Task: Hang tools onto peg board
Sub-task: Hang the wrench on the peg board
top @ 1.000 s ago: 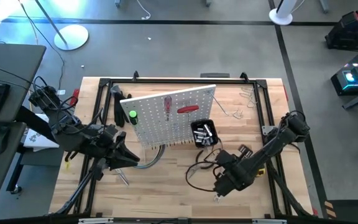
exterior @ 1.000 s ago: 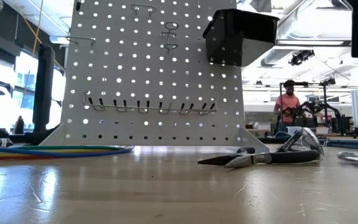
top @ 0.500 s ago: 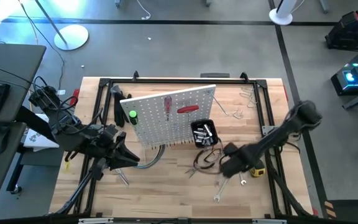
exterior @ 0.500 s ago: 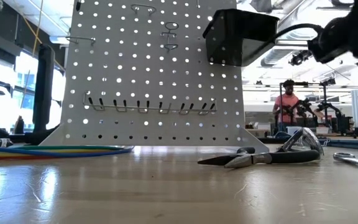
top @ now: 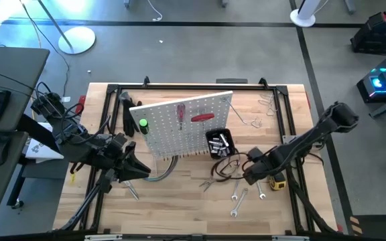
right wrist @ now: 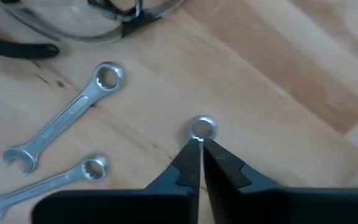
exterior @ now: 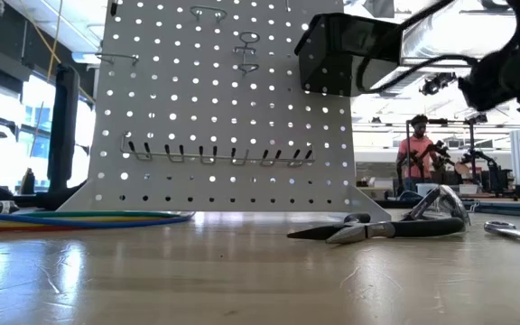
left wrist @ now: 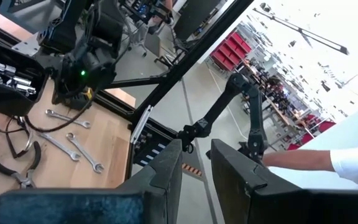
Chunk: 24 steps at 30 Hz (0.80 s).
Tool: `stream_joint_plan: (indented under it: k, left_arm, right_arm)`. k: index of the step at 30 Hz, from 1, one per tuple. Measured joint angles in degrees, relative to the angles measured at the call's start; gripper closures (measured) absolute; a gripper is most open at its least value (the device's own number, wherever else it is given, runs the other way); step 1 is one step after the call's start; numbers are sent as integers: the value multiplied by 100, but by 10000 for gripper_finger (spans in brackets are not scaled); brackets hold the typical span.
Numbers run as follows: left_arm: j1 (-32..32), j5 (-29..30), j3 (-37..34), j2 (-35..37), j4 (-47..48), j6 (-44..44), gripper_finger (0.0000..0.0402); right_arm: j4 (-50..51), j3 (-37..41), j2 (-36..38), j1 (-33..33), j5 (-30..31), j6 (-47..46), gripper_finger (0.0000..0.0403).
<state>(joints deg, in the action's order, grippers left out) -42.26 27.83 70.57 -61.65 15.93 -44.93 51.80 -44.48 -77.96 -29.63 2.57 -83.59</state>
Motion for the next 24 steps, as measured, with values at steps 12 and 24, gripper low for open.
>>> stream_joint_plan:
  k: [12, 24]
  left_arm:
    - [144, -9, 0, 0, 7, -40, 326]
    - [223, -28, 0, 0, 13, 11, 326]
  right_arm:
    - [186, 154, -203, 250, -263, 433, 221]
    - [-89, 150, -952, 267, -257, 566, 222]
